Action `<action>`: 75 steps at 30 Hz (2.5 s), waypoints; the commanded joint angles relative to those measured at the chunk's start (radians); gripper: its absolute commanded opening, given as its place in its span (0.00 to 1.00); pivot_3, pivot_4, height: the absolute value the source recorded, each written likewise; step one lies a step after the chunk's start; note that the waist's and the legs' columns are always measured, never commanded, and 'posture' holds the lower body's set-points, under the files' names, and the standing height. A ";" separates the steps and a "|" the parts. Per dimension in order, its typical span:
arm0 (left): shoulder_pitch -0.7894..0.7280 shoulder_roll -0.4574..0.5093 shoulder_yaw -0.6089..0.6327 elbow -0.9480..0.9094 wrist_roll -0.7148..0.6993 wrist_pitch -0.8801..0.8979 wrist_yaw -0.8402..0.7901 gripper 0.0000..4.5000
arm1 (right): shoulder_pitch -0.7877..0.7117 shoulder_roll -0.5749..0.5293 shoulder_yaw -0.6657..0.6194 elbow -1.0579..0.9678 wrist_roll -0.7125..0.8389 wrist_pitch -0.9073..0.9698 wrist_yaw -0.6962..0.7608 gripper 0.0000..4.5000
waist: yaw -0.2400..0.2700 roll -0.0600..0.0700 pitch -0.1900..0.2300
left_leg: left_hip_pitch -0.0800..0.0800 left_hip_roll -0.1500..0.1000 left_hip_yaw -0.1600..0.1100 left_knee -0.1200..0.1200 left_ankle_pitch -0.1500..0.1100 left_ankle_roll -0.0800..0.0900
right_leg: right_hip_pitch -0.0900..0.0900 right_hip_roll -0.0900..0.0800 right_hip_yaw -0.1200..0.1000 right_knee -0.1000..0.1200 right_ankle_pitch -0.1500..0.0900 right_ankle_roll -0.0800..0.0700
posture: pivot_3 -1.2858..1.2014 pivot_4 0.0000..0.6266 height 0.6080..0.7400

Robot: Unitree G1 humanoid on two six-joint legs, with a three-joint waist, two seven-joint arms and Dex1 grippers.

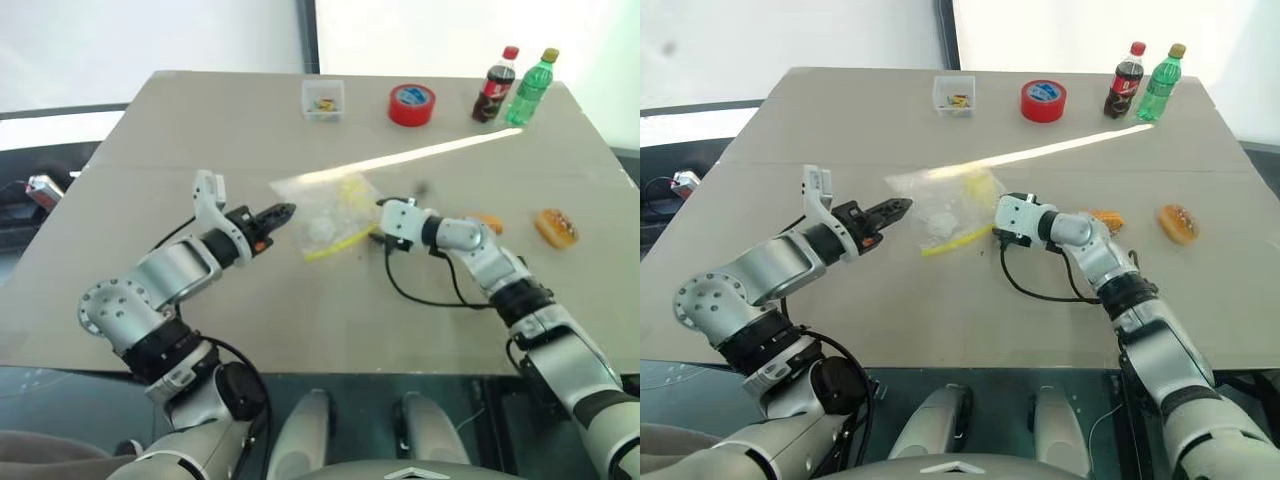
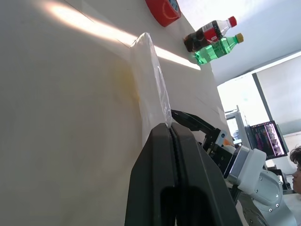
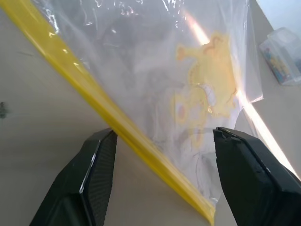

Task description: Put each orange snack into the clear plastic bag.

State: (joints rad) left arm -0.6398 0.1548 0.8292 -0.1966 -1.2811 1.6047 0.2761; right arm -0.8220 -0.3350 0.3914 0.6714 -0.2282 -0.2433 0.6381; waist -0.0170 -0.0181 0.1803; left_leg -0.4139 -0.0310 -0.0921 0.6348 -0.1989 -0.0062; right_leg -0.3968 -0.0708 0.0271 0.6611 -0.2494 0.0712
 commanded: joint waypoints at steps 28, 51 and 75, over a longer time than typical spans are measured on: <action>0.105 0.482 -0.702 -0.110 0.667 -0.957 -0.463 0.49 | -0.097 0.107 -0.153 -0.074 0.065 0.345 -0.074 0.00 | 0.001 0.001 0.001 | -0.001 0.000 0.001 -0.003 0.000 0.000 | -0.003 0.000 0.001 -0.001 0.000 -0.001 | 0.52 0.24 1.00; 0.097 0.535 -1.009 -0.183 1.079 -0.889 -0.747 0.49 | -0.230 0.197 -0.139 0.098 -0.016 0.251 -0.199 0.00 | -0.030 0.001 0.001 | -0.003 0.001 0.006 -0.014 -0.001 0.003 | -0.014 0.001 0.013 0.001 0.000 -0.001 | 0.52 0.24 1.00; 0.086 0.485 -0.977 -0.231 1.161 -0.730 -0.695 0.49 | -0.135 0.346 -0.113 -0.077 -0.114 0.363 -0.525 0.00 | -0.028 0.001 0.001 | -0.002 0.001 0.006 -0.014 0.000 0.001 | -0.015 0.002 0.013 0.002 0.000 -0.001 | 0.52 0.24 1.00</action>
State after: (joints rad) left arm -0.5344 0.6404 -0.1668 -0.4043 -0.1375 0.8856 -0.4270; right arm -0.9543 0.0070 0.2752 0.6427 -0.3403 0.1225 0.1208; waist -0.0449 -0.0171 0.1809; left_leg -0.4163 -0.0301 -0.0861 0.6209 -0.1988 -0.0055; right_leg -0.4117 -0.0692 0.0404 0.6635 -0.2495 0.0703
